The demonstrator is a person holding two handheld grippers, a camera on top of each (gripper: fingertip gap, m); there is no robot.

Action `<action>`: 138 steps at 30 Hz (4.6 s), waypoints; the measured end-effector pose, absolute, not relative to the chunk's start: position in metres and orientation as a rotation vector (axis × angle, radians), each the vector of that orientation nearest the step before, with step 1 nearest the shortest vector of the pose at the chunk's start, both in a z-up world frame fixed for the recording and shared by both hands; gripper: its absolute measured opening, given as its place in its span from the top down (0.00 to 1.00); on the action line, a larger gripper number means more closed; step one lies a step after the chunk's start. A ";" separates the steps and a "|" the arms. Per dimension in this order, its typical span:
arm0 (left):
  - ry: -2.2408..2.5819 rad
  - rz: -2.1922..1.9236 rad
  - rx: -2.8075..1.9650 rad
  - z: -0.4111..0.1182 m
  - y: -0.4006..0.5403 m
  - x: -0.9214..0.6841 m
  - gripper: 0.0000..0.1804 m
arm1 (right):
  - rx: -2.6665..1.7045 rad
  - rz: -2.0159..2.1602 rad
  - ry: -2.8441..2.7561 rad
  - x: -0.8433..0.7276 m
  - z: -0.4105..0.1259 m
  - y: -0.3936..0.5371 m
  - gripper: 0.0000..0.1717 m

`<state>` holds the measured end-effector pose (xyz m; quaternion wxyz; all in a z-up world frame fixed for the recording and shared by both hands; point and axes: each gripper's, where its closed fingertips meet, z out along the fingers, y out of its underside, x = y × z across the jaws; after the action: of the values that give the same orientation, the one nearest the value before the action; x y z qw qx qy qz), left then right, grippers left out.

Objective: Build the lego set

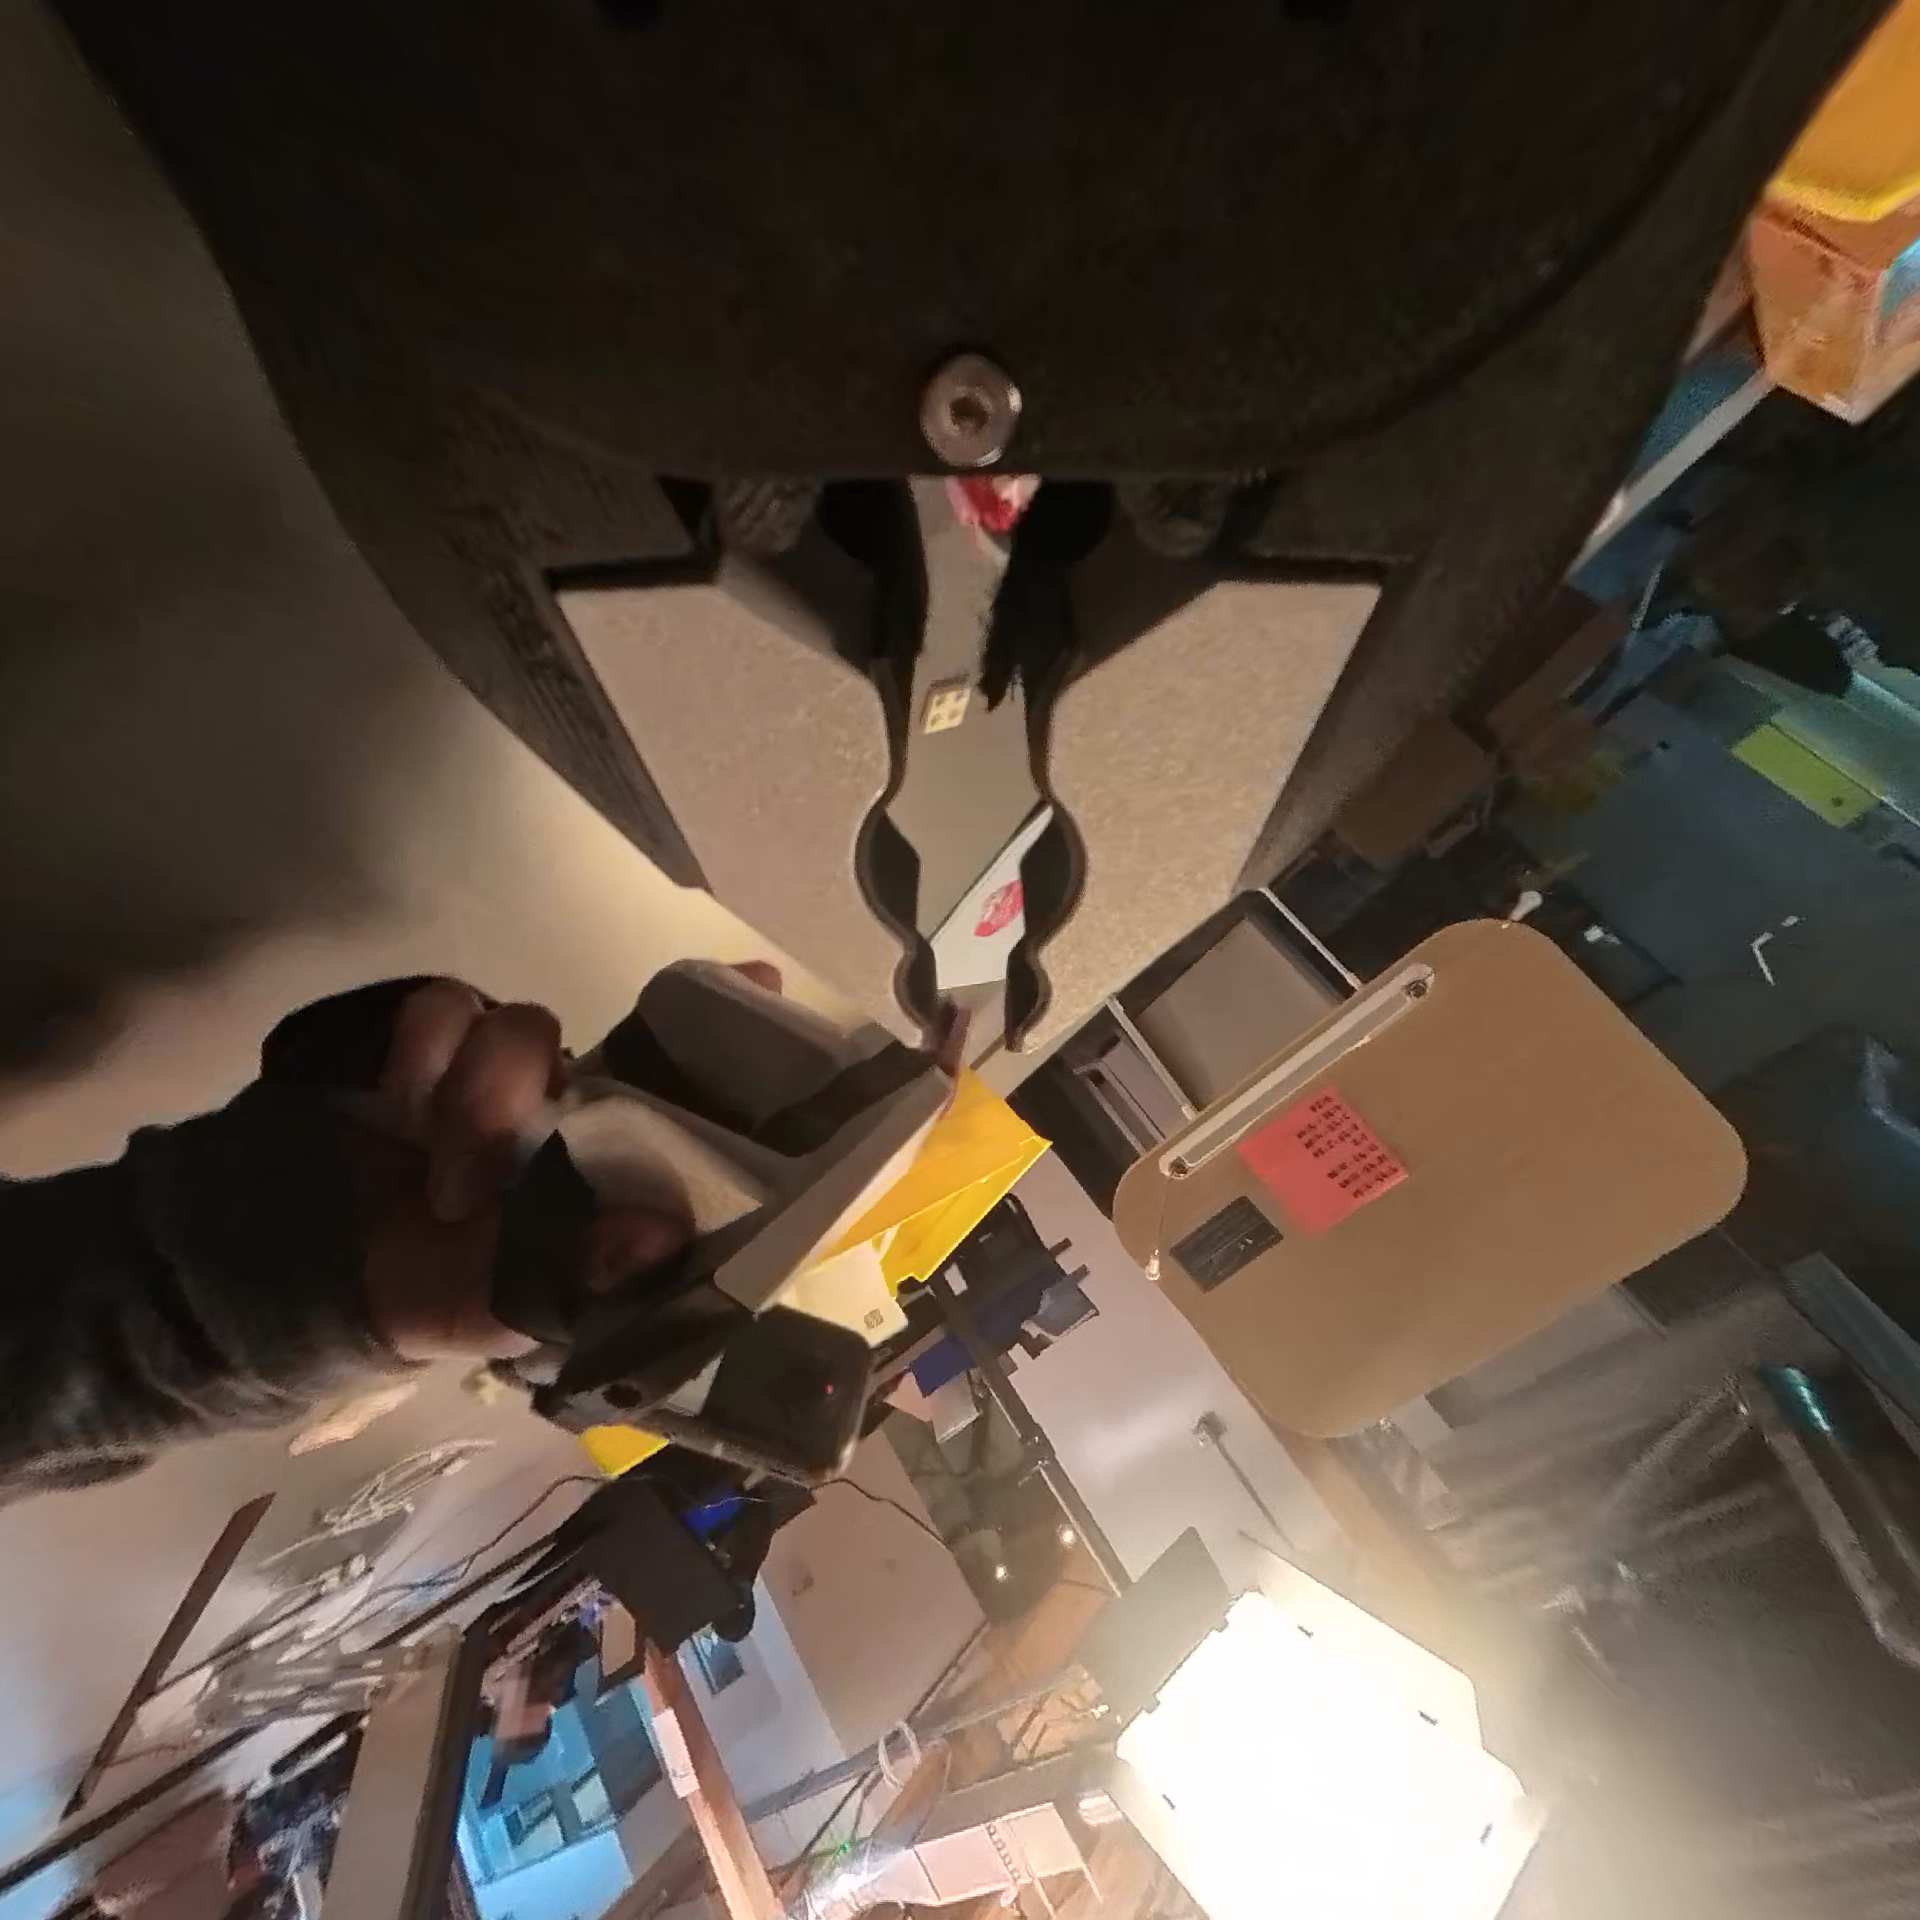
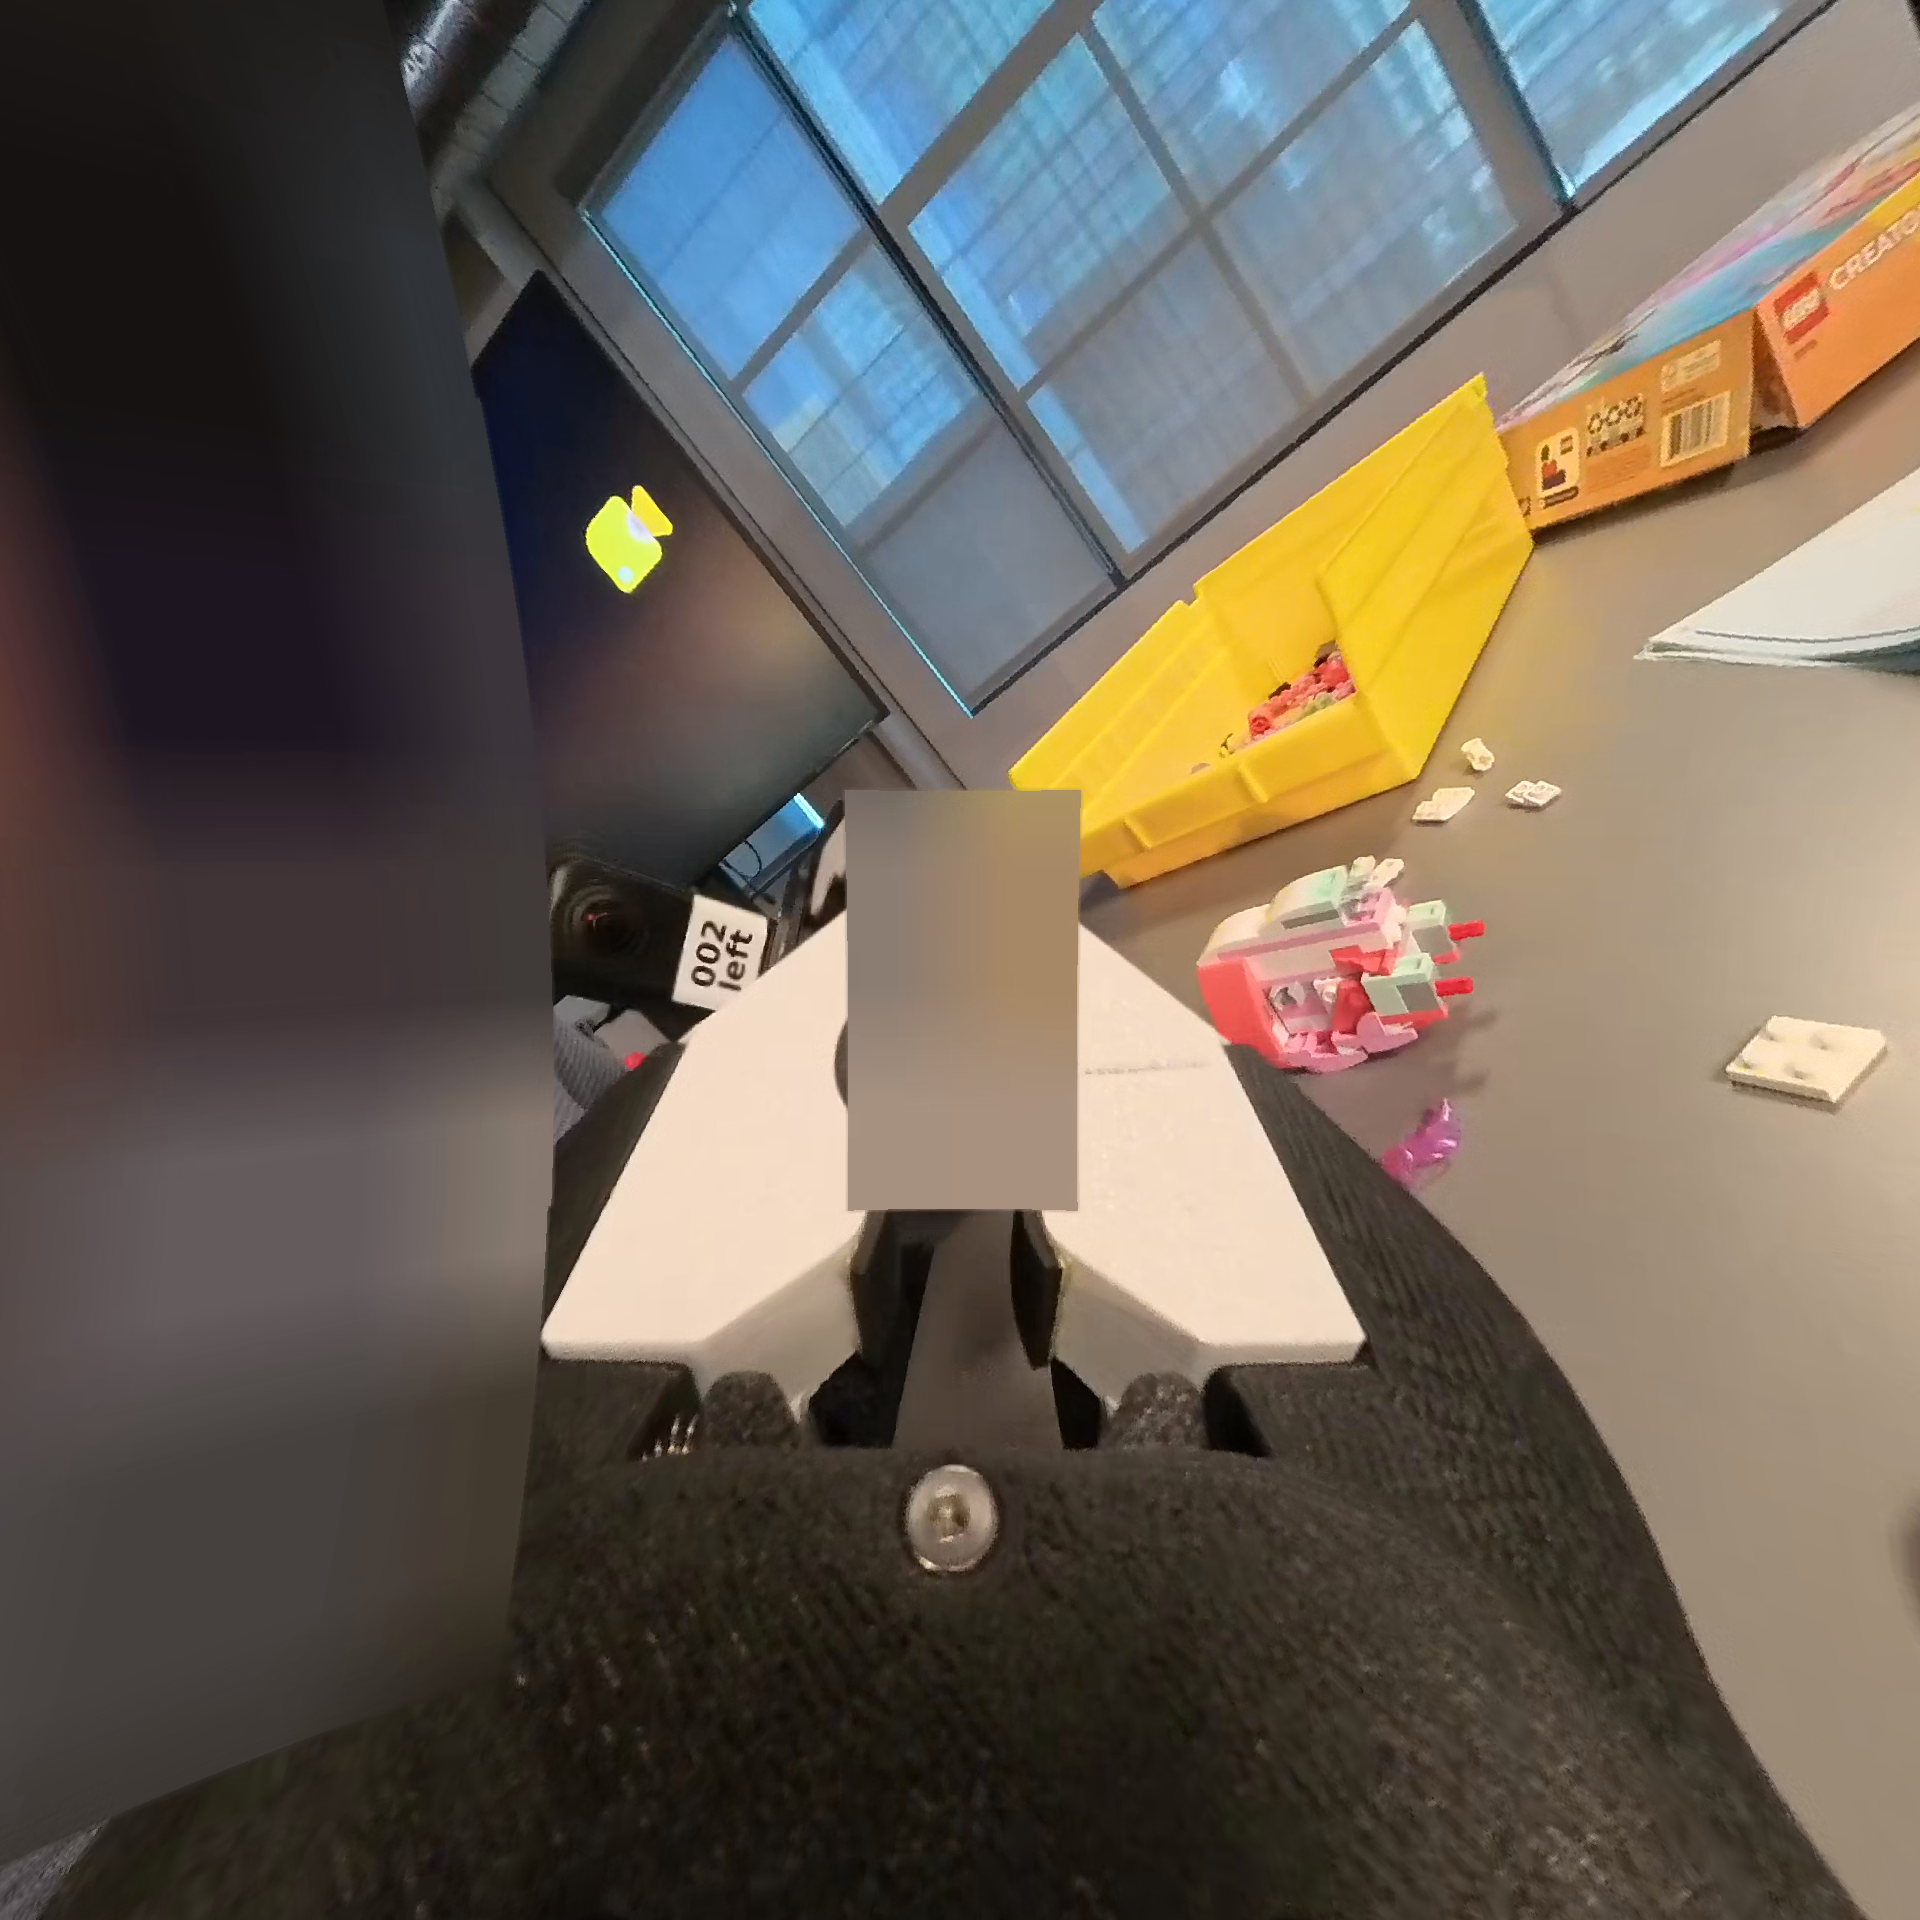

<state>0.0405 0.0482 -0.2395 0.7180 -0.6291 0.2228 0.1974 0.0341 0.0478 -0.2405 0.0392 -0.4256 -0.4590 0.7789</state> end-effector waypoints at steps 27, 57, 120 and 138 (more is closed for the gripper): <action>0.703 0.585 -1.450 -0.267 0.058 0.052 0.99 | -1.390 2.245 -1.857 0.047 -0.263 0.052 0.89; 0.232 0.437 -1.435 -0.242 0.045 -0.002 0.91 | -1.225 0.839 -2.384 0.000 -0.369 0.166 0.77; 0.246 -0.127 -1.676 -0.271 0.042 0.014 0.91 | -0.675 0.835 -2.452 -0.002 -0.295 0.101 0.89; 0.198 -0.212 -1.628 -0.274 0.041 0.009 0.92 | -1.180 0.919 -2.457 0.003 -0.370 0.156 0.83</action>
<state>0.0091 0.0406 -0.2744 0.6771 -0.7245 0.0882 -0.0942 0.0030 0.1557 -0.3696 0.1321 -0.4065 -0.8468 0.3166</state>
